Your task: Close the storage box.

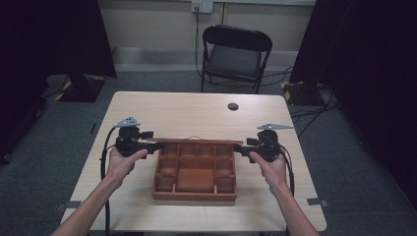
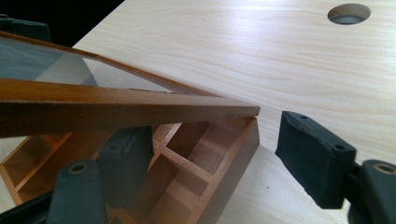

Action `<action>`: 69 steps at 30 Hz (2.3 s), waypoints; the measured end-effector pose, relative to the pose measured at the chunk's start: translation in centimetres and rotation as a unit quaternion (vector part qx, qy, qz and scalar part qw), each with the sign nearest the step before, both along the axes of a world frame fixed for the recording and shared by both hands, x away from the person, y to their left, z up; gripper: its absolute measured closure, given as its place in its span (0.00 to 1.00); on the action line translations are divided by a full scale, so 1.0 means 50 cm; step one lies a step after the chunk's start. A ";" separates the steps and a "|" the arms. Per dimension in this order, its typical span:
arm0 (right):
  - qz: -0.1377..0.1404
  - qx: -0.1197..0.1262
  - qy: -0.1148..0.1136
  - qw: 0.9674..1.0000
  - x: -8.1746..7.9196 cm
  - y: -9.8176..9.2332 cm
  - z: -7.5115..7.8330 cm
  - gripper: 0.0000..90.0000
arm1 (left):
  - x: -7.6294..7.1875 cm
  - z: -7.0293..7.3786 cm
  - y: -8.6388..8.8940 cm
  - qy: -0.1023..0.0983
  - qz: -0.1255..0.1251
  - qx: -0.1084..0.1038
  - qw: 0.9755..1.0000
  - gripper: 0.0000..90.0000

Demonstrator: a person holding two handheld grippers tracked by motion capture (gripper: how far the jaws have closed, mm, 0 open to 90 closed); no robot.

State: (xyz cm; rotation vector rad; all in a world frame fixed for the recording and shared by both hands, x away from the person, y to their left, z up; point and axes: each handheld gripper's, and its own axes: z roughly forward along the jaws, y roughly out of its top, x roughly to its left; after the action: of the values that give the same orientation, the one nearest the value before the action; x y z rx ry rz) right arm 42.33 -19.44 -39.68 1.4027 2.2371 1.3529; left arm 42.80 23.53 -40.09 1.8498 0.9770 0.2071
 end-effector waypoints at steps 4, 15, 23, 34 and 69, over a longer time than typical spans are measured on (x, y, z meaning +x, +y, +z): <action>-0.003 -0.005 0.009 1.000 -0.005 -0.005 -0.001 0.33 | -0.001 -0.001 0.001 0.002 0.000 0.000 1.000 0.22; -0.034 -0.012 0.005 0.999 -0.010 -0.051 0.012 0.46 | -0.020 -0.001 -0.006 -0.007 0.002 0.008 1.000 0.21; 0.003 0.011 -0.027 1.000 -0.010 -0.033 0.055 0.55 | -0.042 -0.007 -0.009 -0.011 -0.007 0.012 1.000 0.21; 0.095 0.030 -0.048 0.994 -0.027 0.049 0.124 0.58 | -0.062 -0.012 -0.011 -0.018 -0.014 0.019 1.000 0.21; 0.265 0.053 0.016 0.963 -0.046 0.220 0.090 0.87 | -0.077 -0.031 -0.023 -0.009 -0.035 0.041 0.999 0.20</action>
State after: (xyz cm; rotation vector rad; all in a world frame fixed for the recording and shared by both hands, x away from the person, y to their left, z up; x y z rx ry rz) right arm 40.02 -8.46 -35.17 0.8781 2.7205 1.6237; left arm 38.96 22.37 -41.65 1.9499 0.9014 0.2245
